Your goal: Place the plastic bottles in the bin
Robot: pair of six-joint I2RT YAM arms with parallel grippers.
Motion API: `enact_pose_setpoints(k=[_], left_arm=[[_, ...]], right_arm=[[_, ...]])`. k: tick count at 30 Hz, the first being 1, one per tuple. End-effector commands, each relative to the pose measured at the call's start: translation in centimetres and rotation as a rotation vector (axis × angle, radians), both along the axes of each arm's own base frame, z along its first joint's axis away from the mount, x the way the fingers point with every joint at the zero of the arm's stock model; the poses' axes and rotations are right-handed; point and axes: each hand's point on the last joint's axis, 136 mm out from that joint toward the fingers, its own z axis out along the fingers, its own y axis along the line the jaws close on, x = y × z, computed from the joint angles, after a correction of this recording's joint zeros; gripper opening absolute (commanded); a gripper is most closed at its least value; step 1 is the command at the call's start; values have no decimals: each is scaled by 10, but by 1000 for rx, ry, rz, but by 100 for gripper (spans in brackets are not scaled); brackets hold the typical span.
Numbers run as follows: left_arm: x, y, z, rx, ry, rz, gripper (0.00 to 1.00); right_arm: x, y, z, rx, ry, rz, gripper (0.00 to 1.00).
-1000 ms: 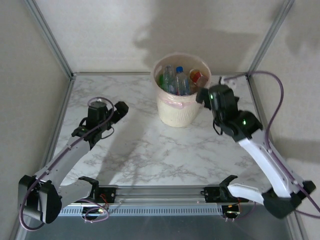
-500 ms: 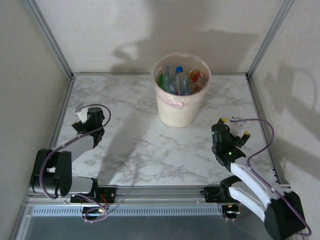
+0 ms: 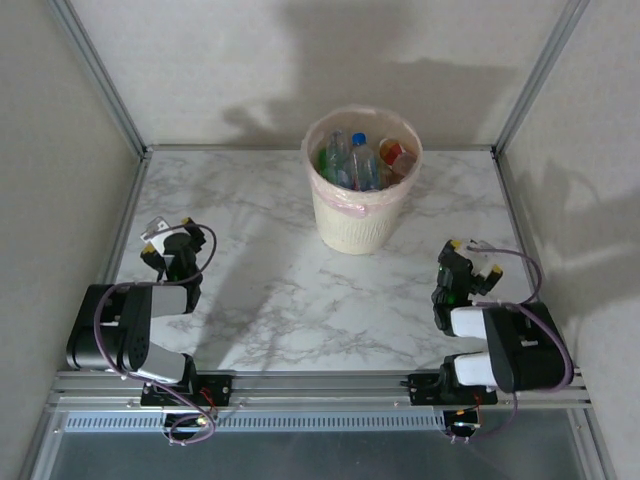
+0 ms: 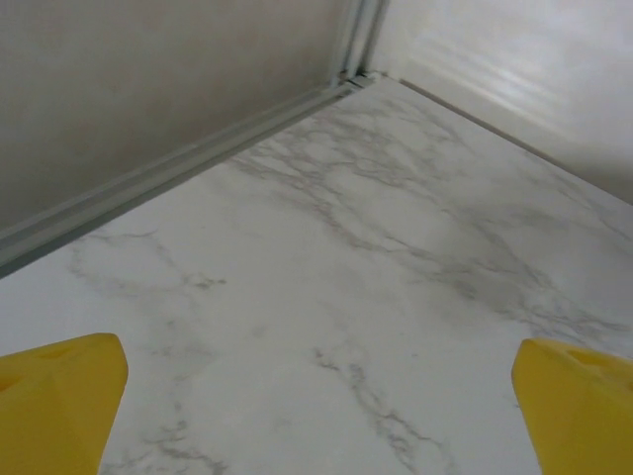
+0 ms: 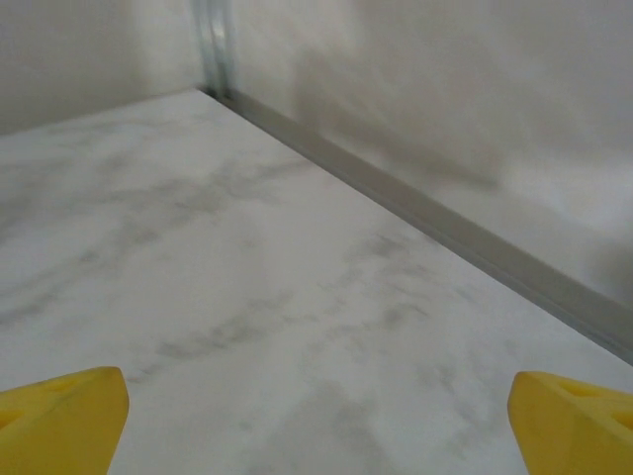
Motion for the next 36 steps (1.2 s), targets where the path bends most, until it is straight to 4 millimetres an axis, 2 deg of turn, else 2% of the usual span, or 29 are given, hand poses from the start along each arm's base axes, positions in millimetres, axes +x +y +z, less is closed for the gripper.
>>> enact_pose_setpoints(k=[1, 3, 4, 6, 7, 9, 10, 11, 29, 32, 36], left_arm=[[21, -23, 18, 24, -62, -172, 99], [20, -39, 22, 53, -81, -250, 99], [19, -48, 22, 83, -79, -274, 99], [13, -62, 25, 143, -115, -301, 99], [8, -66, 21, 145, -116, -328, 99], [-5, -55, 25, 139, -187, -266, 99], [-4, -52, 20, 116, -155, -254, 99], [-6, -51, 24, 131, -185, -246, 99], [-5, -56, 22, 156, -151, -237, 99], [-4, -56, 22, 156, -153, -239, 99], [-4, -56, 22, 154, -152, -243, 99]], right_arm=[[31, 31, 42, -45, -184, 256, 99], [41, 53, 32, -52, -149, 405, 99], [41, 53, 35, -82, -190, 413, 99], [44, 47, 22, -13, -126, 413, 99], [43, 41, 27, -10, -160, 390, 99], [44, 41, 24, -4, -142, 384, 99], [43, 40, 25, -11, -151, 381, 99], [44, 40, 24, -13, -145, 375, 99], [44, 41, 24, -17, -141, 377, 99], [50, 47, 22, -4, -124, 423, 99], [48, 49, 23, -17, -131, 439, 99]])
